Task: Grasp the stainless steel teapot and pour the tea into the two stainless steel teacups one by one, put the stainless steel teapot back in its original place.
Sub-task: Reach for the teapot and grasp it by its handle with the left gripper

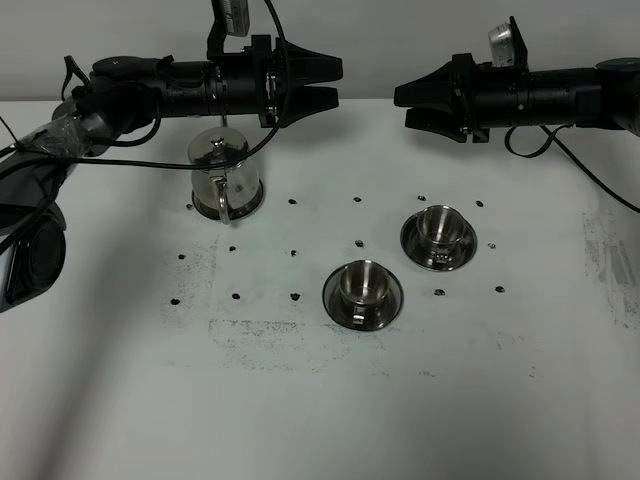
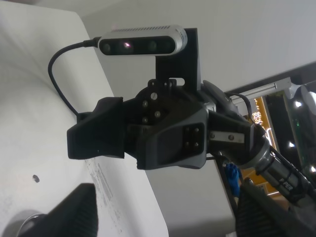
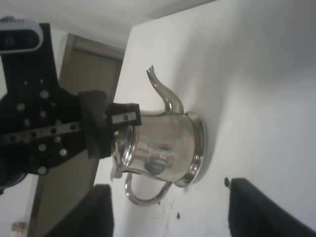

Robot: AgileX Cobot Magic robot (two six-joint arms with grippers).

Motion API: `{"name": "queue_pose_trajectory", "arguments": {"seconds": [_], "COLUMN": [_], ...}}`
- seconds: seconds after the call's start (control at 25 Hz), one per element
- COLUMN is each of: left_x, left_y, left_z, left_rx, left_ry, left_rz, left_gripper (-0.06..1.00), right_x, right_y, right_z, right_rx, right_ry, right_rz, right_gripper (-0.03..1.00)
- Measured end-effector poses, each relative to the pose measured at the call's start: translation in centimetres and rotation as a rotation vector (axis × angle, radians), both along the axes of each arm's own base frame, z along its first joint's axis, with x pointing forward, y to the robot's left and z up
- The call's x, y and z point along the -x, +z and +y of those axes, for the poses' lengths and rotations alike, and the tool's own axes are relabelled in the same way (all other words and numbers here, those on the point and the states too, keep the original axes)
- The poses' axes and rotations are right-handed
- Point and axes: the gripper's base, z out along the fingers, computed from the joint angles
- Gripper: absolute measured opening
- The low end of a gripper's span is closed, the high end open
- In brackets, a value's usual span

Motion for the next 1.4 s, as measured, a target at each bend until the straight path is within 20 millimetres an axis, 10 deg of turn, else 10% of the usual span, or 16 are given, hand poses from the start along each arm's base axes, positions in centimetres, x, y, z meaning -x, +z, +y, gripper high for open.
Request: {"name": "queue_pose_trajectory", "arguments": {"seconds": [0.52, 0.88, 1.08, 1.4], "left_x": [-0.1, -1.0, -1.2, 1.6], "left_y": [0.5, 9.3, 9.6, 12.6], "left_z": [0.0, 0.5, 1.7, 3.6], "left_rx": [-0.005, -0.312, -0.487, -0.788], "left_ry": [-0.002, 0.047, 0.083, 0.025], "left_rz": [-0.037, -0.362, -0.379, -0.407], "left_gripper": [0.58, 0.58, 0.58, 0.58], "right_x": [-0.5, -2.5, -2.4, 2.5], "right_y": [1.0, 9.2, 10.0, 17.5], "right_z": [-0.1, -1.0, -2.0, -2.6], "right_rx": [0.028, 0.302, 0.506, 0.908], "right_ry": [0.014, 0.034, 0.025, -0.046], "right_rz": [-0.046, -0.28, -0.274, -0.239], "right_gripper": [0.5, 0.49, 0.49, 0.49]}}
